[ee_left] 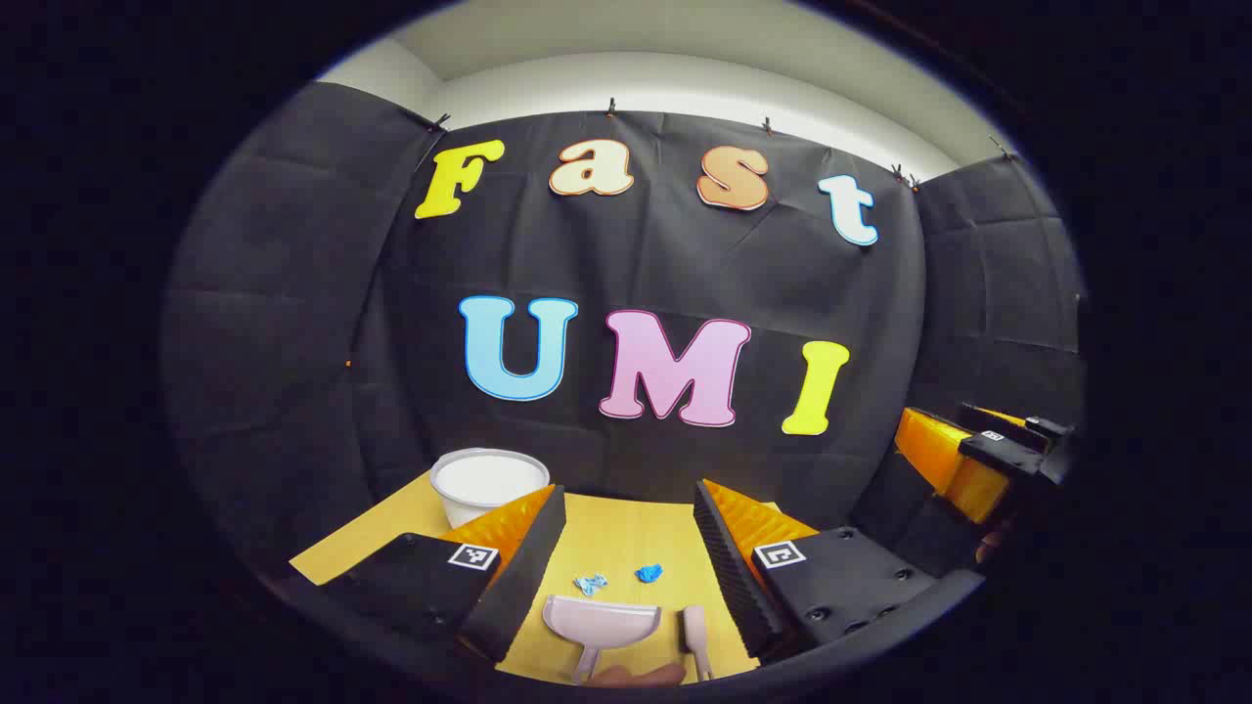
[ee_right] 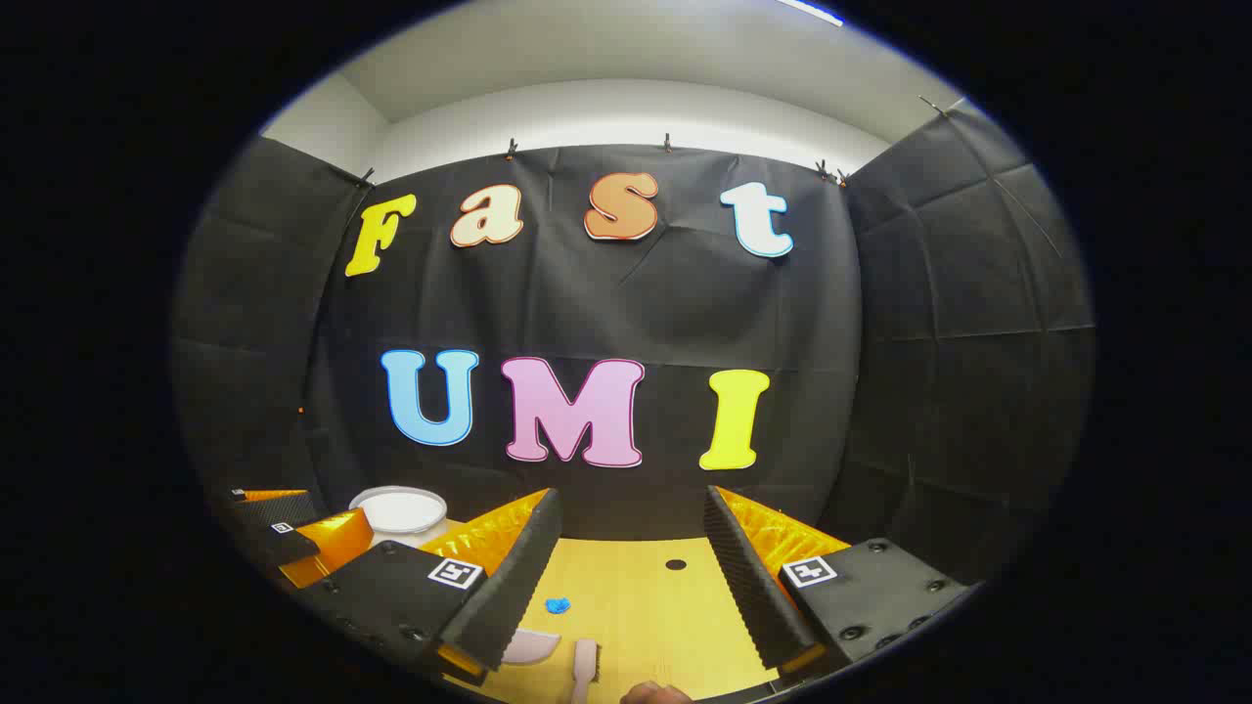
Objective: Pick up the small broom and dustpan from the desktop, sweep the trash into the dustpan with the broom, and then empty the trash into the garbage bin.
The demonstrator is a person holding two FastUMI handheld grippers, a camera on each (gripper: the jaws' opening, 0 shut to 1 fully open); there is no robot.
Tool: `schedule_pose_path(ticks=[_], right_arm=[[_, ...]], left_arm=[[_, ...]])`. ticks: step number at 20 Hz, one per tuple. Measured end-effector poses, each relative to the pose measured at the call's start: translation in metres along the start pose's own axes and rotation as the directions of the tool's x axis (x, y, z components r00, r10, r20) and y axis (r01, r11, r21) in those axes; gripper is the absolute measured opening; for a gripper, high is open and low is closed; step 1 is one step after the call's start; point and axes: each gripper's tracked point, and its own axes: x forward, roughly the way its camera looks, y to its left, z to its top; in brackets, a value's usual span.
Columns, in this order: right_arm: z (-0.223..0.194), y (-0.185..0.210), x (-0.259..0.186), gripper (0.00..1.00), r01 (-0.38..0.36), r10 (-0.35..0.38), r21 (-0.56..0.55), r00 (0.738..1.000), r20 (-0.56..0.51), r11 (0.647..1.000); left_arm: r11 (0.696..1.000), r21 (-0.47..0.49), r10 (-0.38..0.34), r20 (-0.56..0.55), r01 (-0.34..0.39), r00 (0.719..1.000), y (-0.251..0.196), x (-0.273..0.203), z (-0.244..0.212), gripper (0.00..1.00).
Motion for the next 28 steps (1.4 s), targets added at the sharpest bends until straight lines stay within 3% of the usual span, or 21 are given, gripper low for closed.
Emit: schedule_pose_path(ticks=[5,6,7,8,12,13,16,28], right_arm=[[-0.005,-0.01,0.001,0.91,-0.006,0.006,-0.003,1.0,-0.008,1.0],[-0.004,-0.012,0.001,0.95,-0.003,0.003,-0.016,1.0,0.002,1.0],[-0.002,-0.015,0.001,0.91,-0.005,0.005,-0.028,1.0,0.011,1.0],[0.0,-0.016,-0.001,0.95,-0.008,0.009,-0.034,1.0,0.021,0.999],[0.002,-0.016,0.0,0.95,-0.036,0.037,-0.023,0.999,0.035,0.999],[0.001,-0.017,0.0,0.99,-0.04,0.041,-0.025,0.999,0.032,0.999],[-0.004,-0.013,-0.001,0.95,-0.067,0.067,-0.019,0.998,0.021,0.998],[-0.007,-0.023,-0.001,0.95,-0.079,0.079,-0.009,0.997,0.019,0.997]], left_arm=[[1.0,0.027,0.003,0.023,-0.003,1.0,-0.012,-0.001,0.004,0.77],[1.0,0.017,-0.002,0.028,0.002,1.0,-0.015,-0.003,0.005,0.77],[1.0,0.008,-0.007,0.036,0.007,0.999,-0.017,-0.005,0.008,0.77],[1.0,0.004,-0.007,0.042,0.007,0.999,-0.019,-0.007,0.01,0.77],[0.999,0.022,0.023,0.046,-0.024,0.999,-0.02,-0.009,0.009,0.78],[0.999,0.023,0.021,0.049,-0.022,0.999,-0.022,-0.011,0.009,0.78],[0.999,0.033,0.018,0.041,-0.019,0.999,-0.028,-0.011,0.008,0.78],[0.999,0.041,0.028,0.006,-0.028,1.0,-0.035,-0.015,-0.001,0.77]])
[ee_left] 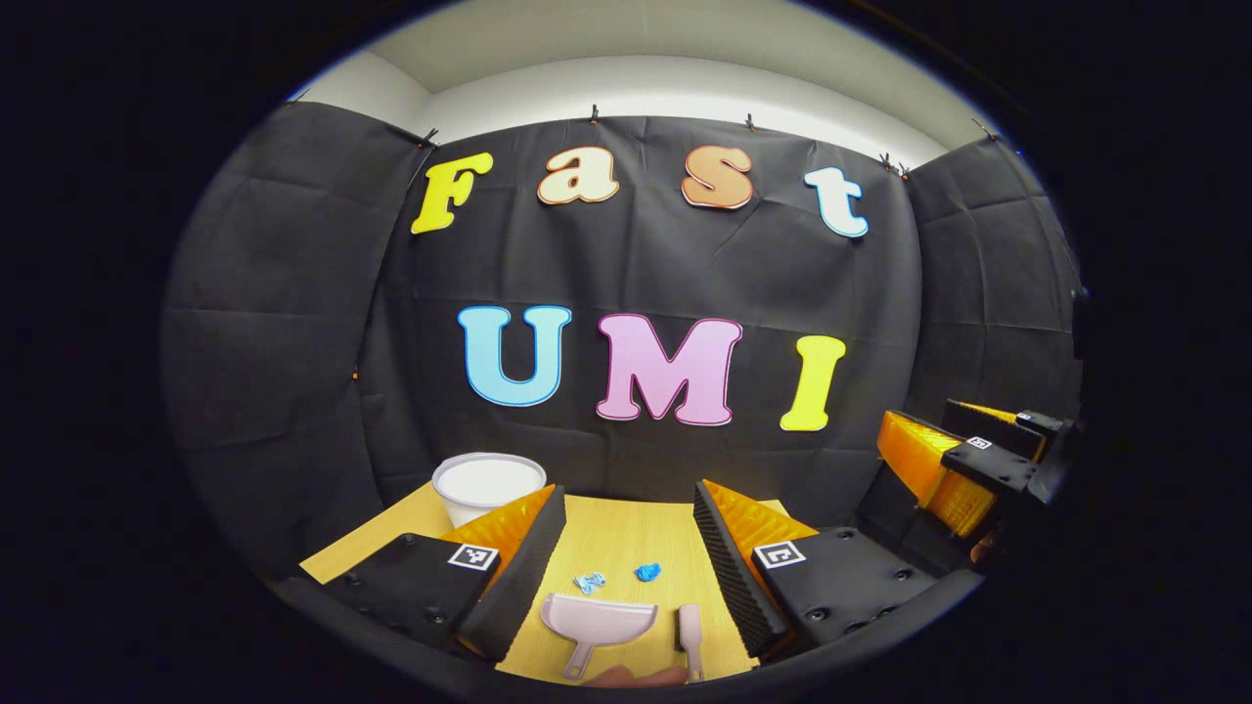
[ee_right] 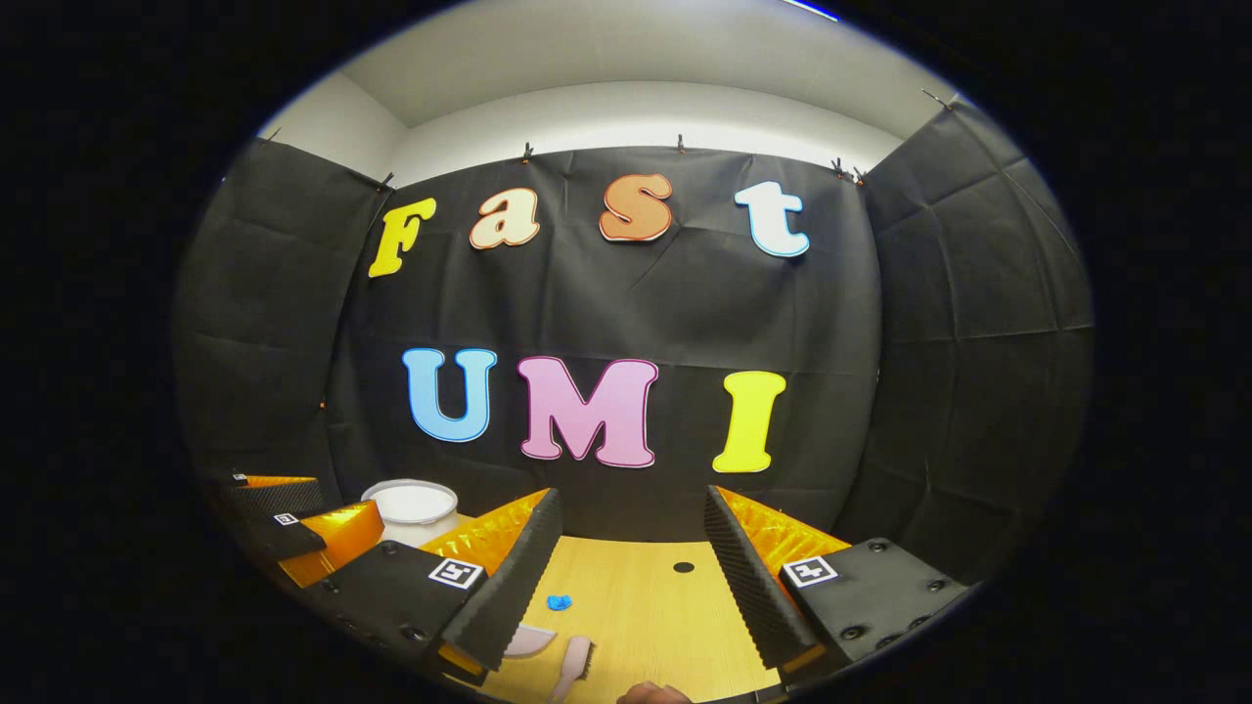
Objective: Pick up the small broom and dustpan from the desktop, sweep the trash into the dustpan with the broom, and then empty the trash into the garbage bin.
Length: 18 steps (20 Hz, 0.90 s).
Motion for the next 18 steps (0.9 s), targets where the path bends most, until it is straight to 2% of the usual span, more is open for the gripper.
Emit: schedule_pose_path(ticks=[12,14,15,16,17,18], right_arm=[[-0.001,0.003,-0.001,0.95,-0.003,0.003,-0.011,1.0,-0.003,1.0],[-0.002,0.002,-0.001,0.99,-0.001,0.001,-0.013,1.0,-0.005,1.0],[-0.002,0.002,0.0,0.95,0.0,0.0,-0.012,1.0,-0.004,1.0],[-0.002,0.003,0.0,0.99,0.0,0.0,-0.012,1.0,-0.006,1.0],[-0.003,0.004,0.0,0.99,0.0,0.0,-0.012,1.0,-0.007,1.0],[-0.004,0.005,0.0,0.95,-0.002,0.002,-0.012,1.0,-0.009,1.0]], left_arm=[[1.0,0.019,-0.005,-0.023,0.006,1.0,-0.002,0.003,-0.007,0.77],[1.0,0.03,-0.004,-0.026,0.005,1.0,-0.001,0.004,-0.009,0.78],[0.999,0.034,-0.004,-0.023,0.005,1.0,-0.001,0.003,-0.009,0.78],[0.999,0.039,-0.006,-0.023,0.007,1.0,-0.002,0.004,-0.007,0.77],[0.999,0.044,-0.006,-0.023,0.007,1.0,-0.002,0.005,-0.009,0.78],[0.999,0.047,-0.006,-0.021,0.007,1.0,-0.002,0.005,-0.008,0.77]])
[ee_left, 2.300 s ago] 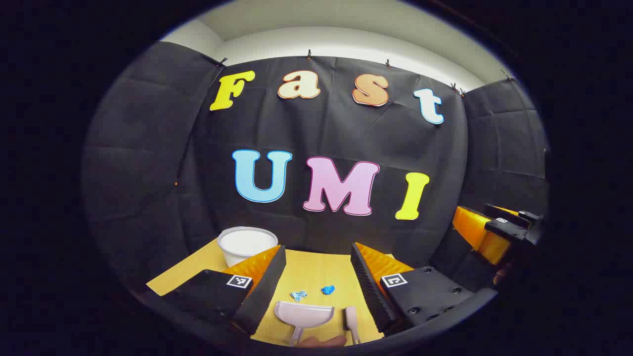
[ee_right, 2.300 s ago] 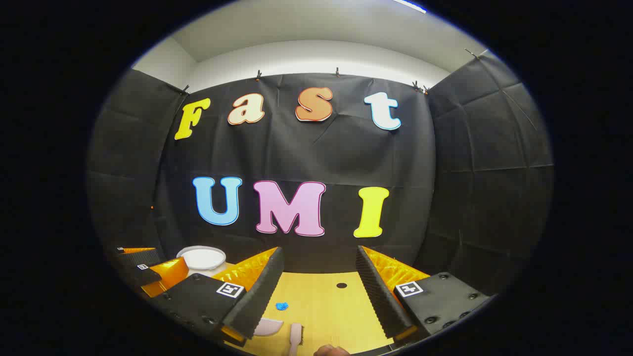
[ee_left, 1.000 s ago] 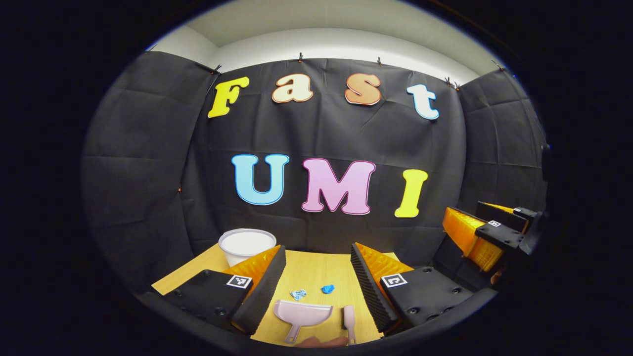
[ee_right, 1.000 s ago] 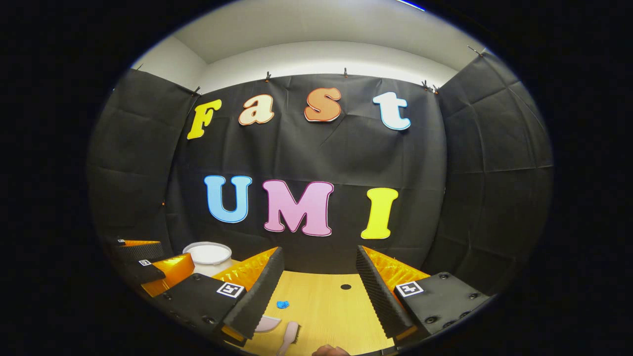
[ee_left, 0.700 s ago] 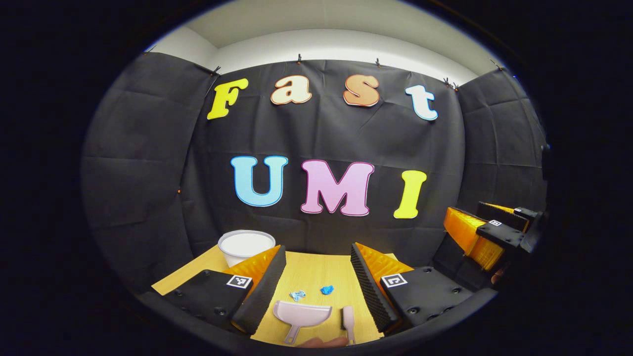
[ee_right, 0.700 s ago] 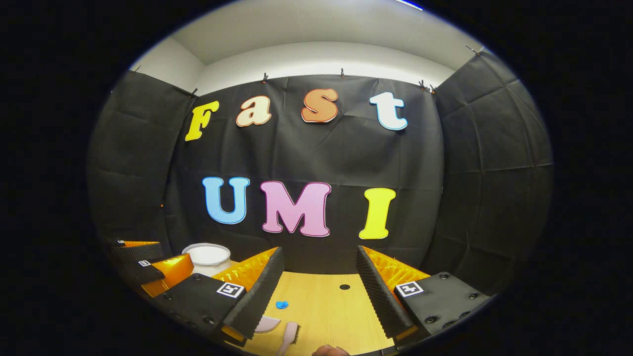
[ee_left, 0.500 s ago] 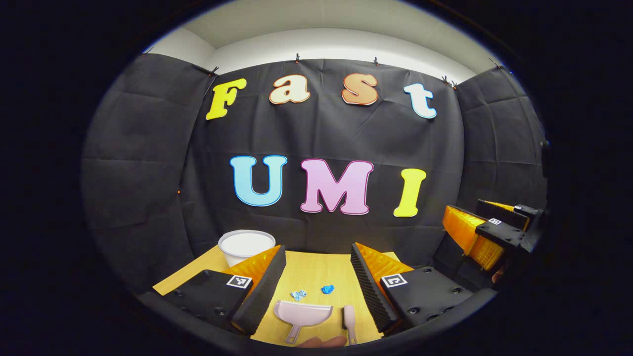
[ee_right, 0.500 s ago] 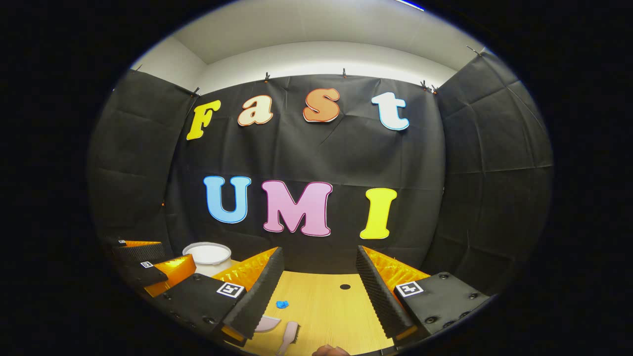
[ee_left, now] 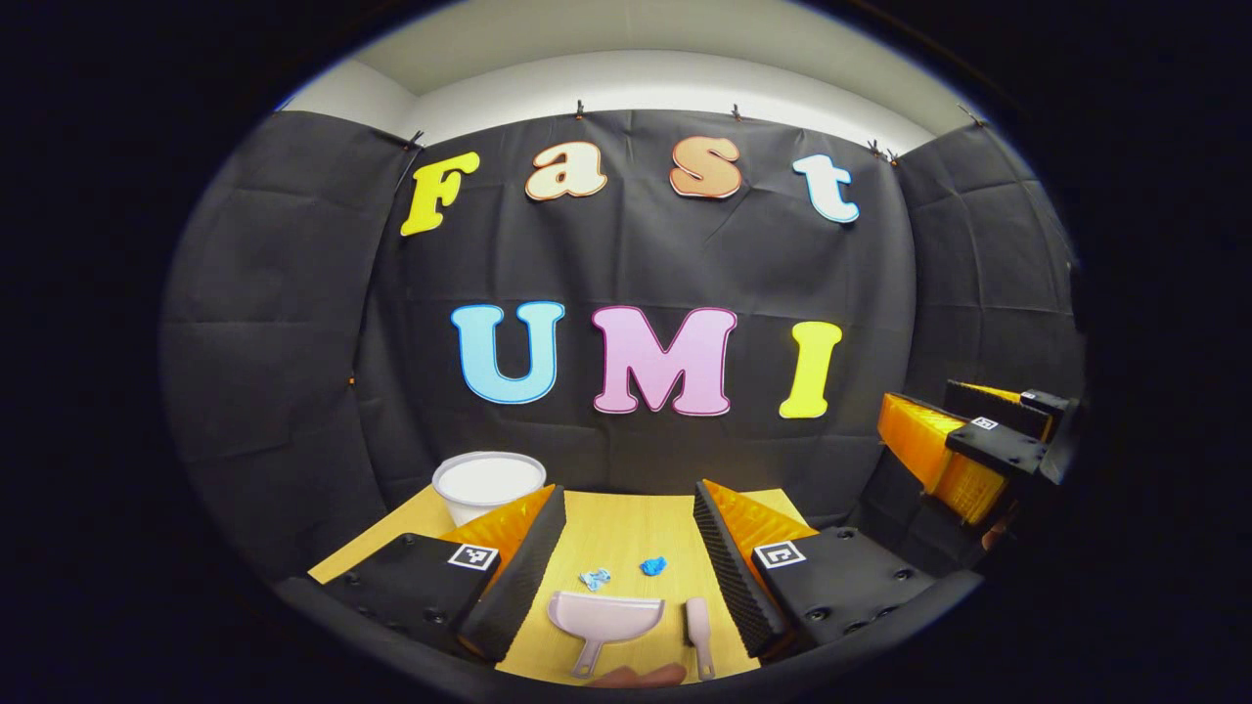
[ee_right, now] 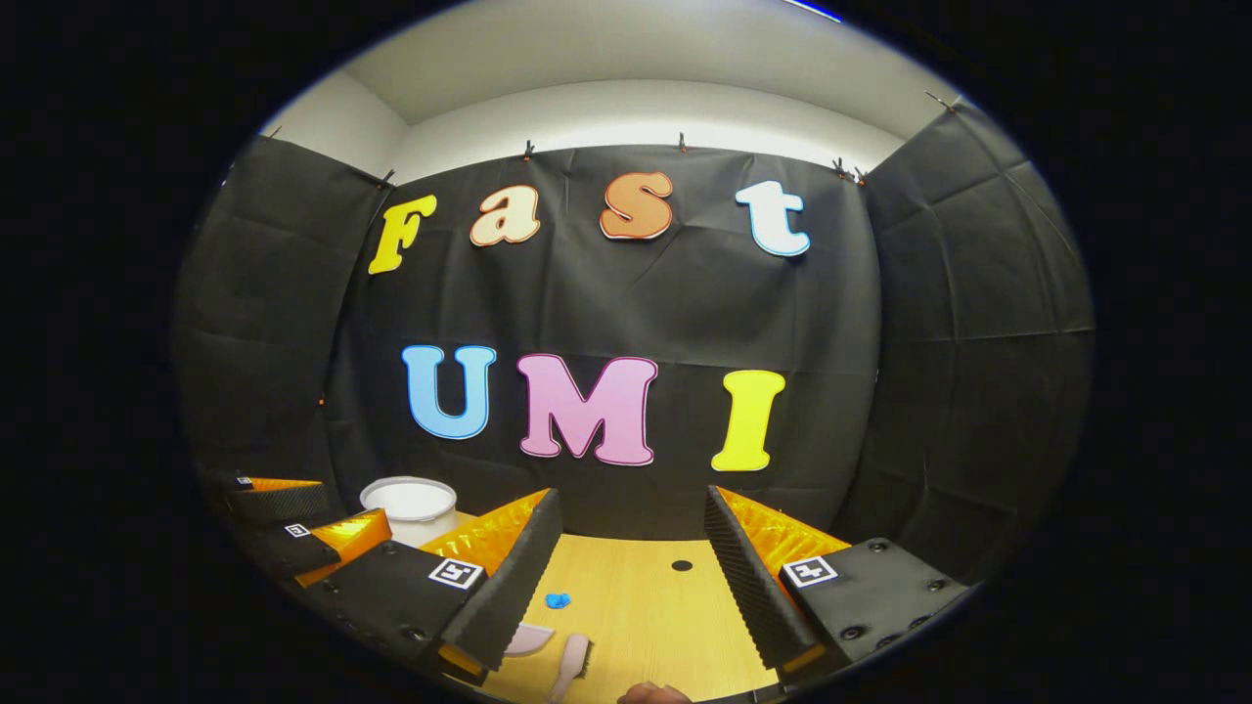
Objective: Pick up the small broom and dustpan from the desktop, sweep the trash into the dustpan with the broom, and then empty the trash into the garbage bin.
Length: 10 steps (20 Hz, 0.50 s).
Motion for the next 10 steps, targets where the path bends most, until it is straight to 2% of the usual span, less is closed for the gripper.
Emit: schedule_pose_path(ticks=[2,3,4,6,10], right_arm=[[-0.001,0.003,0.0,0.95,-0.002,0.002,-0.002,1.0,-0.005,1.0],[-0.002,0.002,0.0,0.99,-0.001,0.001,-0.003,1.0,-0.005,1.0],[-0.002,0.003,-0.001,0.95,0.0,0.0,-0.003,1.0,-0.006,1.0],[-0.003,0.005,0.0,0.95,0.0,0.0,-0.001,1.0,-0.009,1.0],[-0.006,0.009,0.002,0.95,0.001,-0.001,0.0,1.0,-0.017,1.0]], left_arm=[[1.0,0.005,-0.001,-0.004,0.001,1.0,0.001,0.001,-0.001,0.77],[1.0,0.008,0.0,-0.009,0.0,1.0,0.002,0.001,-0.004,0.78],[1.0,0.018,0.004,-0.017,-0.004,1.0,0.003,0.002,-0.004,0.78],[0.999,0.052,0.015,-0.036,-0.013,0.999,0.005,0.004,-0.011,0.77],[0.999,0.042,-0.031,-0.07,0.034,0.997,-0.002,0.009,-0.02,0.77]])
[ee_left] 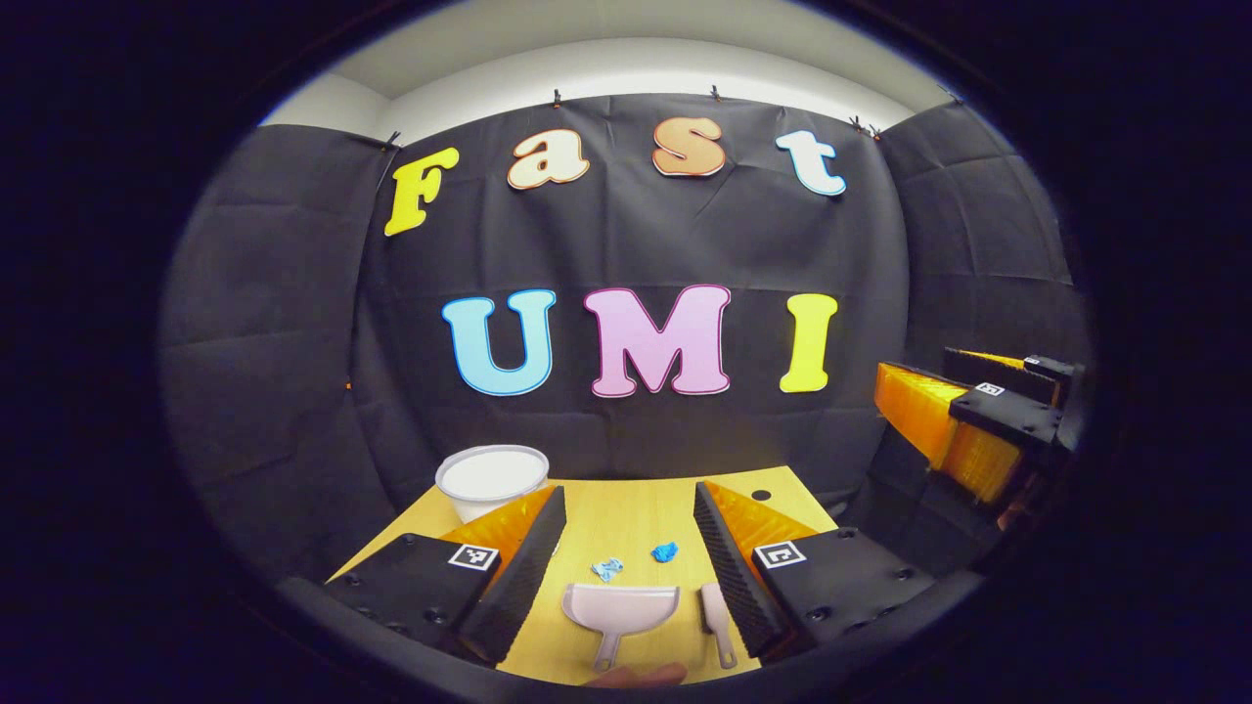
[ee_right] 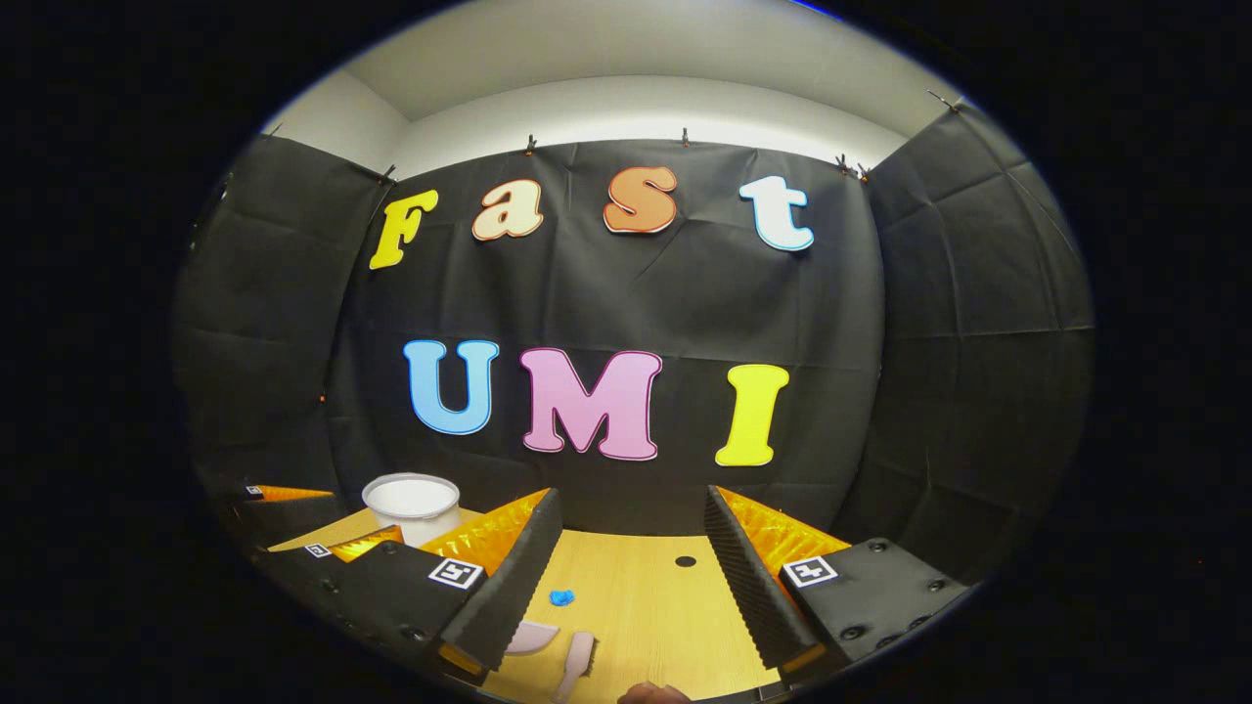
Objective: Pick up the small broom and dustpan from the desktop, sweep the trash into the dustpan with the broom, and then empty the trash into the garbage bin.
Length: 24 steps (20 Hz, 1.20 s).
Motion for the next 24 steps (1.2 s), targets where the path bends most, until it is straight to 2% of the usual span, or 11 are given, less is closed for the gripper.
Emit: schedule_pose_path(ticks=[2,4,8,10,11,12,13,17,19,21,24], right_arm=[[-0.01,0.005,0.008,0.99,-0.013,0.014,0.019,1.0,-0.024,1.0],[-0.042,0.019,0.026,0.91,-0.056,0.065,0.076,0.989,-0.133,0.996],[-0.161,0.053,0.048,0.95,-0.101,0.204,0.219,0.831,-0.518,0.97],[-0.224,0.06,0.055,0.95,-0.09,0.213,0.21,0.696,-0.686,0.973],[-0.251,0.07,0.056,0.95,-0.088,0.239,0.235,0.608,-0.757,0.968],[-0.281,0.079,0.048,0.95,-0.078,0.27,0.265,0.479,-0.835,0.961],[-0.297,0.084,0.036,0.95,-0.058,0.304,0.303,0.354,-0.885,0.951],[-0.357,0.084,0.013,0.96,0.014,0.309,0.31,0.023,-0.951,0.951],[-0.379,0.085,0.014,0.96,0.018,0.284,0.284,-0.044,-0.958,0.959],[-0.402,0.077,0.02,0.96,-0.012,0.24,0.242,-0.076,-0.968,0.97],[-0.427,0.072,0.025,0.96,-0.048,0.193,0.2,-0.119,-0.974,0.979]], left_arm=[[0.999,-0.03,-0.039,-0.05,0.038,0.998,0.0,0.005,-0.013,0.77],[0.995,-0.056,-0.087,-0.156,0.08,0.984,0.002,0.017,-0.038,0.77],[0.98,-0.156,-0.183,-0.443,0.126,0.878,0.017,0.055,-0.119,0.78],[0.963,-0.244,-0.25,-0.637,0.118,0.729,0.015,0.067,-0.174,0.78],[0.957,-0.28,-0.263,-0.723,0.078,0.639,0.016,0.069,-0.2,0.8],[0.951,-0.304,-0.277,-0.771,0.051,0.573,0.013,0.08,-0.215,0.8],[0.955,-0.294,-0.264,-0.811,0.026,0.522,0.016,0.094,-0.229,0.8],[0.984,-0.175,-0.174,-0.911,0.031,0.374,0.027,0.137,-0.253,0.8],[0.986,-0.165,-0.169,-0.937,0.038,0.305,0.02,0.148,-0.256,0.81],[0.981,-0.19,-0.191,-0.952,0.027,0.24,0.017,0.158,-0.266,0.8],[0.982,-0.188,-0.184,-0.965,-0.005,0.185,0.015,0.163,-0.292,0.81]])
